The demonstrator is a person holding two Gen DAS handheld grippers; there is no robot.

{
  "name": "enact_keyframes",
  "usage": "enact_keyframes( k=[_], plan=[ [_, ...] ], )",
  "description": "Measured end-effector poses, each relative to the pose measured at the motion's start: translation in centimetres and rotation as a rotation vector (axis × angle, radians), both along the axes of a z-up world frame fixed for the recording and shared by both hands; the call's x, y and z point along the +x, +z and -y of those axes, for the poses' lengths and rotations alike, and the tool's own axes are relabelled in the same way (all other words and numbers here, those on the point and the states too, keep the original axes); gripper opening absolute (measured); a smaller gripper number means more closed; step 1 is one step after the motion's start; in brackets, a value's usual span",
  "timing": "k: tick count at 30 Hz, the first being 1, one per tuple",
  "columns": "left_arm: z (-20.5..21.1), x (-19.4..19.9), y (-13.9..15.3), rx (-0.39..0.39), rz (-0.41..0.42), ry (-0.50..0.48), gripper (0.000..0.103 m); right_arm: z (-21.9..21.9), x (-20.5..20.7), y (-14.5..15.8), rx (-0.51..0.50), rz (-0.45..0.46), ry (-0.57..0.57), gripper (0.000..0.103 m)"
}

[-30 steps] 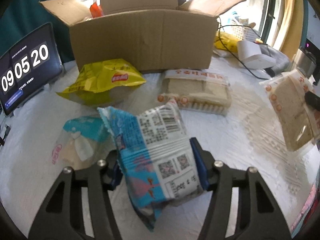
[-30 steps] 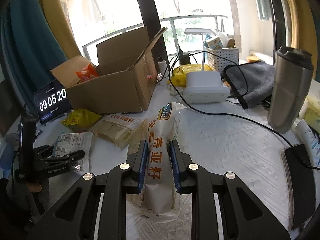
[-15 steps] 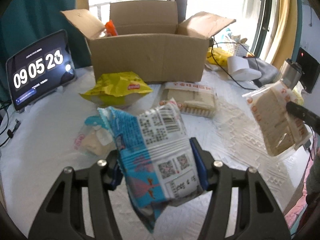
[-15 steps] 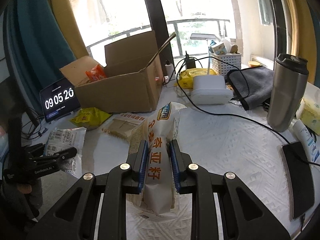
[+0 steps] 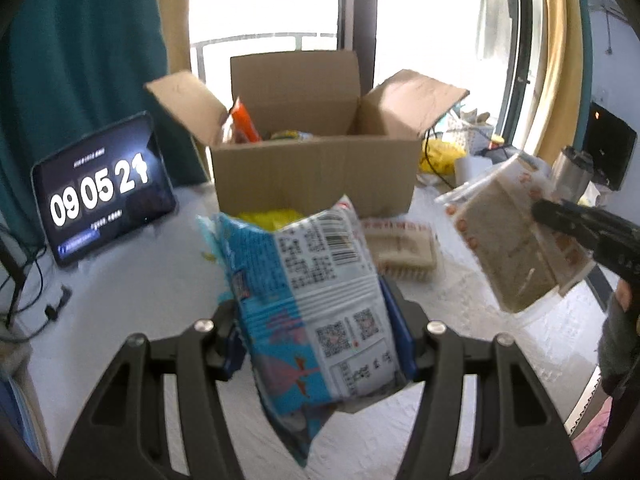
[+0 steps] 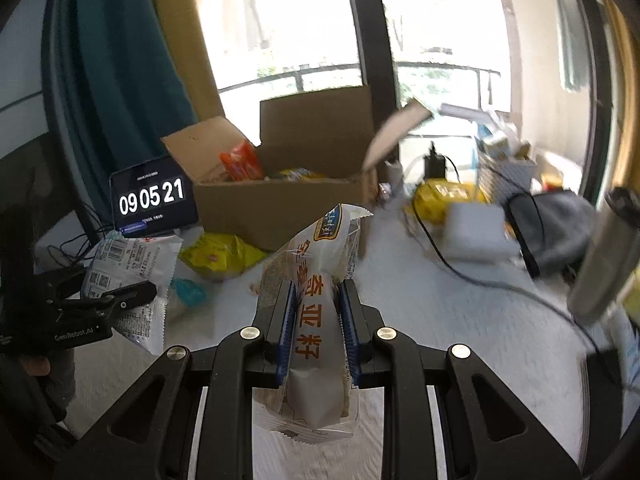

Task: Organize snacks
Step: 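Carry the toast loaf and blue-white packet over the cardboard box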

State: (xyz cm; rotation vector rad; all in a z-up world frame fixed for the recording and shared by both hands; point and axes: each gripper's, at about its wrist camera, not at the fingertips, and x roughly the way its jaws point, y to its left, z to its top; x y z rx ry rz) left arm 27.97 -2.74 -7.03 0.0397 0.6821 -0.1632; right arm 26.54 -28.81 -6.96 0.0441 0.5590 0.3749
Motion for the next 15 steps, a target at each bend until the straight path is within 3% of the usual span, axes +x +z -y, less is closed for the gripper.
enact_keyframes(
  k=[7,15],
  plan=[
    [-1.8,4.4,2.1,-0.044,0.021,0.019,0.059,-2.5,3.5,0.9,0.042,-0.023,0.039,0.024],
    [-2.3,10.1,5.8,-0.036,0.092,0.002,0.059,-3.8,8.0,4.8,0.002,0.077,0.004,0.024]
  ],
)
